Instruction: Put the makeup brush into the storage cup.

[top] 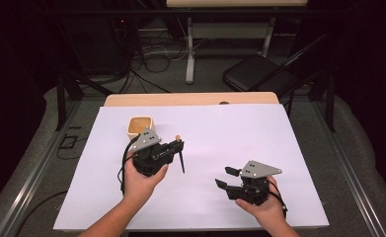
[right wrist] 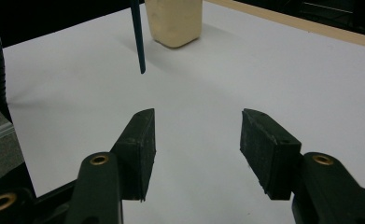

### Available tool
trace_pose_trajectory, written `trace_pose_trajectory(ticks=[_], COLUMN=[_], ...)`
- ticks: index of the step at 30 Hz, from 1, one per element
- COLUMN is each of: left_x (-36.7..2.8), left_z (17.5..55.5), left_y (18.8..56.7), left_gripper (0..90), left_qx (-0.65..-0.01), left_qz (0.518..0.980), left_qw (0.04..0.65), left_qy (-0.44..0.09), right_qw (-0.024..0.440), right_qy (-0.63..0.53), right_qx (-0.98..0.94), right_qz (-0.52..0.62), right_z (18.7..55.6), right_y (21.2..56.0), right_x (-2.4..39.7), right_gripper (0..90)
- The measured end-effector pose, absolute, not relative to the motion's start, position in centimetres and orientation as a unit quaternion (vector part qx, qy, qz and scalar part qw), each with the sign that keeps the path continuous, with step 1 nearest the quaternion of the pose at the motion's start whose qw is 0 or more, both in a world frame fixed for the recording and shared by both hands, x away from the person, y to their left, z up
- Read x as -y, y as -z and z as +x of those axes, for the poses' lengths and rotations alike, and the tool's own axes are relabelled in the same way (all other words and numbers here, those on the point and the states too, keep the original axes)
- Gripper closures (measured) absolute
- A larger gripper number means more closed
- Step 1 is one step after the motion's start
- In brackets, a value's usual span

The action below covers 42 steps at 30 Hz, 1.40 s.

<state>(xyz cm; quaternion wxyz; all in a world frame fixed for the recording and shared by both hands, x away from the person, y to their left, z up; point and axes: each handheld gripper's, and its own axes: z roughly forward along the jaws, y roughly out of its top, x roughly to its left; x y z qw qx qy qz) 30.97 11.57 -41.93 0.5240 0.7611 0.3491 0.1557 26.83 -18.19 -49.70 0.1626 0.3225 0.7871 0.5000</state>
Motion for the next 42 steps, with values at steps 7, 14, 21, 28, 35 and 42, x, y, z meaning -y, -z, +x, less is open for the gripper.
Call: trace_pose_trajectory(ticks=[7,14,21,28,35,42], left_x=[-12.1,-12.6,-13.1,-13.7,-14.1,-14.5], left_z=[31.7,32.1,32.4,32.8,33.1,33.5], left_y=[41.7,41.4,40.8,40.5,40.2,39.9], left_gripper=[83.6,83.6,83.6,83.6,83.5,83.6], left_qx=[-0.356,-0.362,-0.365,-0.374,-0.380,-0.388], left_qz=[0.760,0.755,0.752,0.745,0.740,0.736], left_qw=[0.516,0.516,0.516,0.516,0.516,0.515], left_qy=[-0.169,-0.181,-0.189,-0.196,-0.203,-0.207], right_qw=[0.165,0.174,0.167,0.173,0.187,0.194], right_qy=[-0.502,-0.504,-0.513,-0.520,-0.516,-0.514], right_qx=[-0.784,-0.782,-0.775,-0.767,-0.764,-0.763], right_qz=[0.327,0.323,0.329,0.334,0.340,0.342], right_z=[26.8,26.7,26.8,26.7,26.9,26.9], right_y=[49.9,50.1,50.3,50.3,50.4,50.5], right_x=[18.6,18.9,19.1,19.3,19.6,19.8], right_gripper=[44.8,47.2,44.3,39.9,36.6,36.3])
